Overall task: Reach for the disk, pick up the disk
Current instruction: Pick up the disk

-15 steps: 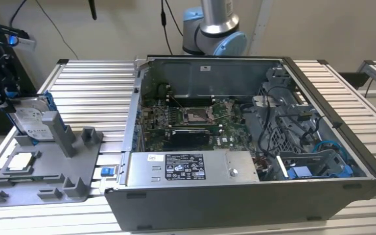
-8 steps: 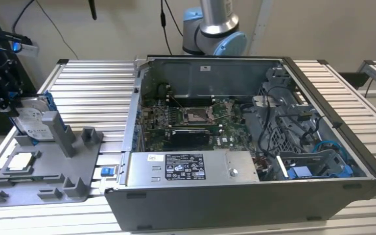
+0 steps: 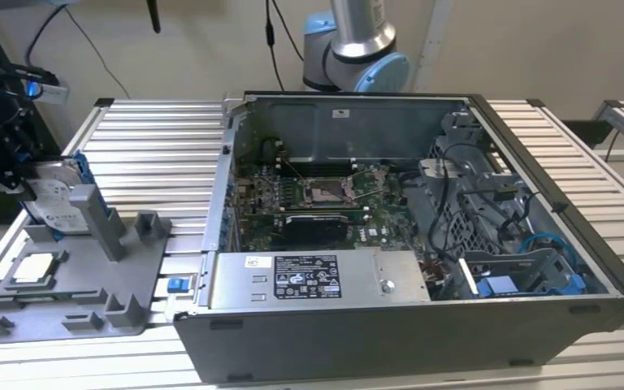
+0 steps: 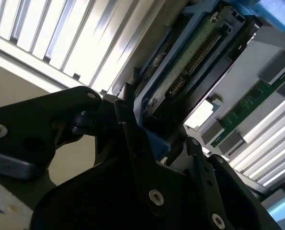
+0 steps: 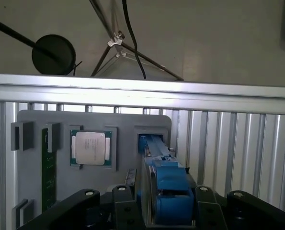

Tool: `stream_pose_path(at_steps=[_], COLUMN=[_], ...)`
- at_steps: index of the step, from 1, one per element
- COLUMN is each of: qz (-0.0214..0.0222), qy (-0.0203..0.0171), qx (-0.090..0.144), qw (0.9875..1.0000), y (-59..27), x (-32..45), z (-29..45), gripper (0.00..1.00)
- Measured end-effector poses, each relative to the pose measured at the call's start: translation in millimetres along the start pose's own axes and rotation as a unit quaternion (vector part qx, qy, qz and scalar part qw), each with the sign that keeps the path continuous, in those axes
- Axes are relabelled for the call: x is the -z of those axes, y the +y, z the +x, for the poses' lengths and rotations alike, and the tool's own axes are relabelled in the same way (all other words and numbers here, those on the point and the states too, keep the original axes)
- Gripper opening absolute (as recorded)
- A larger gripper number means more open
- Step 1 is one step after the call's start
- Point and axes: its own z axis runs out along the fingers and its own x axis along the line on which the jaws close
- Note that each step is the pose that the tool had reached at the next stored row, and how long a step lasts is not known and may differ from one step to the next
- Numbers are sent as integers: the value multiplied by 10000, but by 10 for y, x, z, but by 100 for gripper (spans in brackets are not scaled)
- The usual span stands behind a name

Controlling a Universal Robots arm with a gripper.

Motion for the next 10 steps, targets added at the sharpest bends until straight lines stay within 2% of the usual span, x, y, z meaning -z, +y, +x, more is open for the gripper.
stream_pose_path(at_steps=[3,6,10], qz=[1,1,3], qy=[-8,-25,-30], qx=[0,0,0], qw=[10000,10000,10000], y=[0,1,0], x=[-41,-51,-58], z=[-5,-9,-9], gripper=[100,100,100])
